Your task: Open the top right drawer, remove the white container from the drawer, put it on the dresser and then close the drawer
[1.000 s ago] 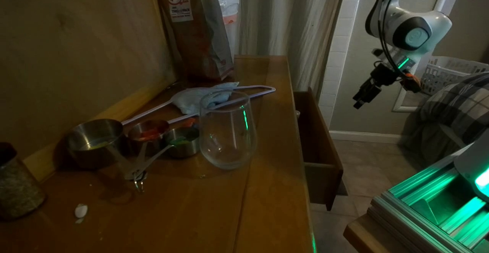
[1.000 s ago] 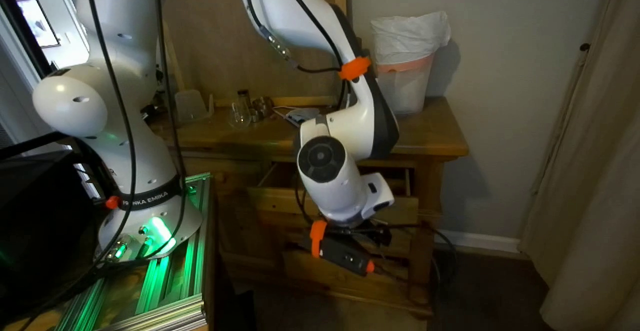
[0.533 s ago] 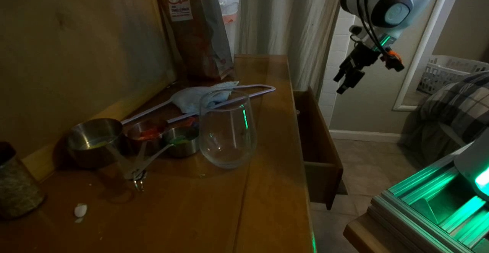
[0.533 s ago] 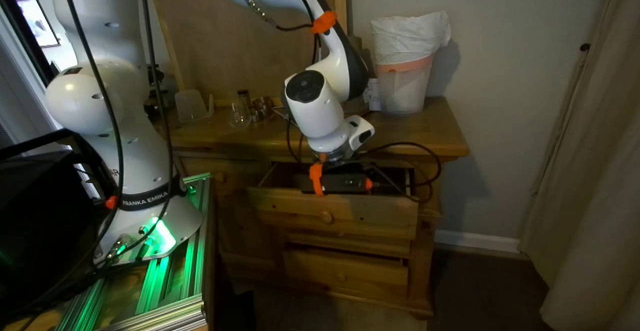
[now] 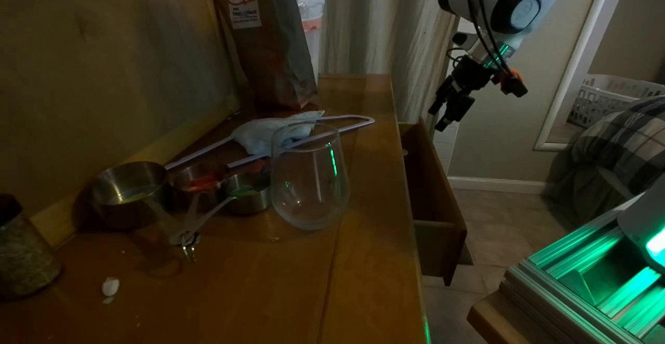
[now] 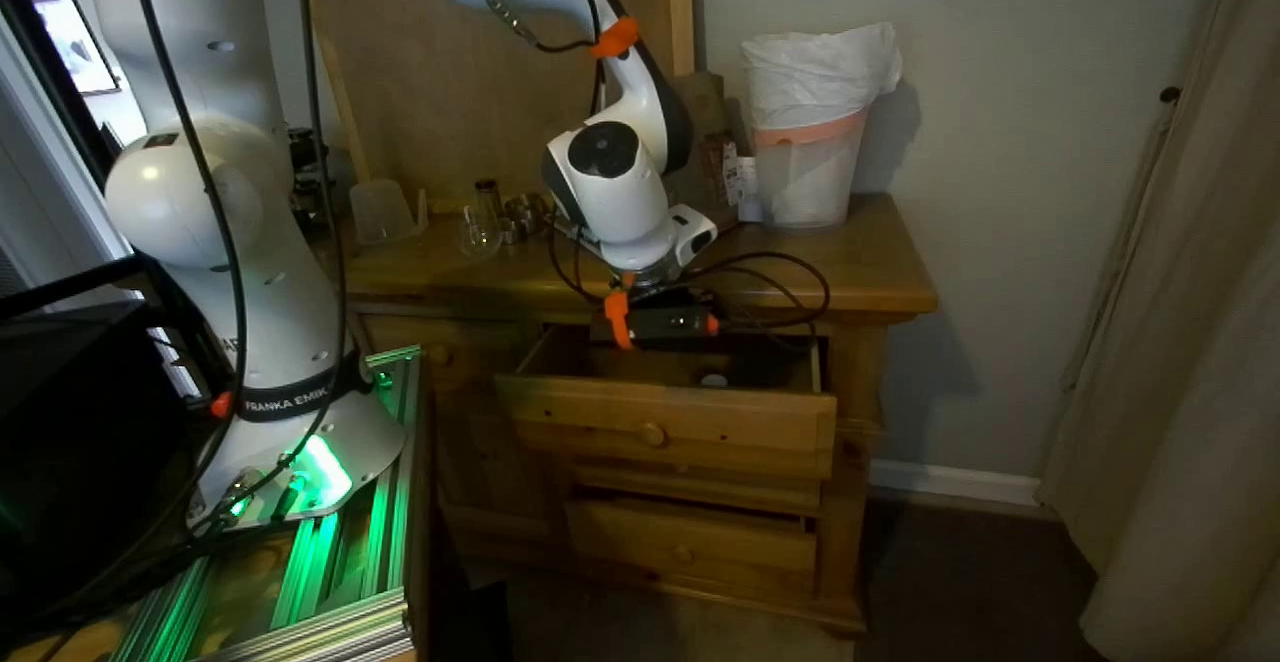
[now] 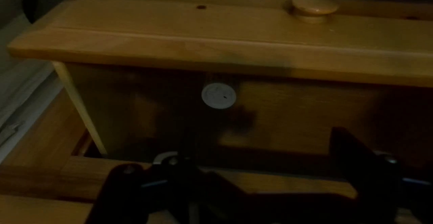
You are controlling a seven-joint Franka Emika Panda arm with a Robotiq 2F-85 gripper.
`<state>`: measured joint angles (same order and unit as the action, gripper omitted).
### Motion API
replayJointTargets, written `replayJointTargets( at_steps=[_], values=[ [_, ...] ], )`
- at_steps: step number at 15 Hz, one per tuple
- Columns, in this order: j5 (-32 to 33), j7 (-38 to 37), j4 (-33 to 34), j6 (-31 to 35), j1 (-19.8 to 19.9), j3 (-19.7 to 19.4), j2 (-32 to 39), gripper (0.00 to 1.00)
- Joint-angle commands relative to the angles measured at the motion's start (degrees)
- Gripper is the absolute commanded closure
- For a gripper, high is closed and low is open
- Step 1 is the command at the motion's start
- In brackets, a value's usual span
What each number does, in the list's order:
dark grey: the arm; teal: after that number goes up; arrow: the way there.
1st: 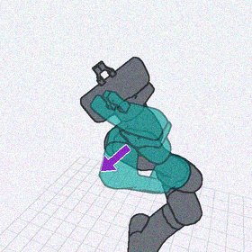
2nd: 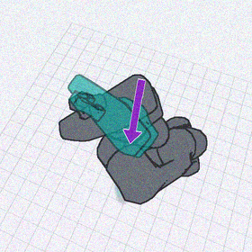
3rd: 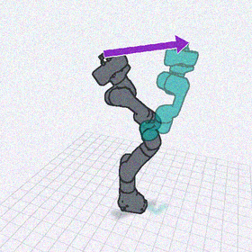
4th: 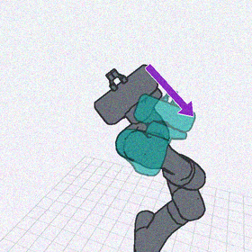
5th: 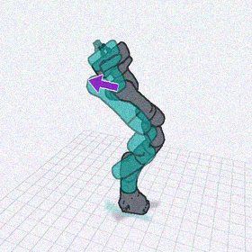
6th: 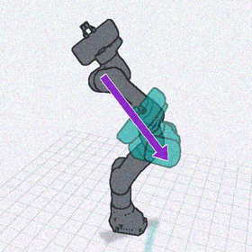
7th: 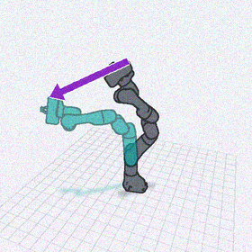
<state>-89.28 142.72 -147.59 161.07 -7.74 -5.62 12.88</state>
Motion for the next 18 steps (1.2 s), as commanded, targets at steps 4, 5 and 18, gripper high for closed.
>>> replayJointTargets(
  at_steps=[4, 5, 18],
  values=[
    [7.6, -9.8, 4.9, -5.8, 0.7, -0.2, 6.6, 0.00],
    [8.4, -10.8, 6.3, -6.6, 0.8, -0.4, 8.0, 0.00],
    [11.6, -16.1, 21.0, -11.7, 3.7, 1.3, 23.6, 0.00]
  ],
)
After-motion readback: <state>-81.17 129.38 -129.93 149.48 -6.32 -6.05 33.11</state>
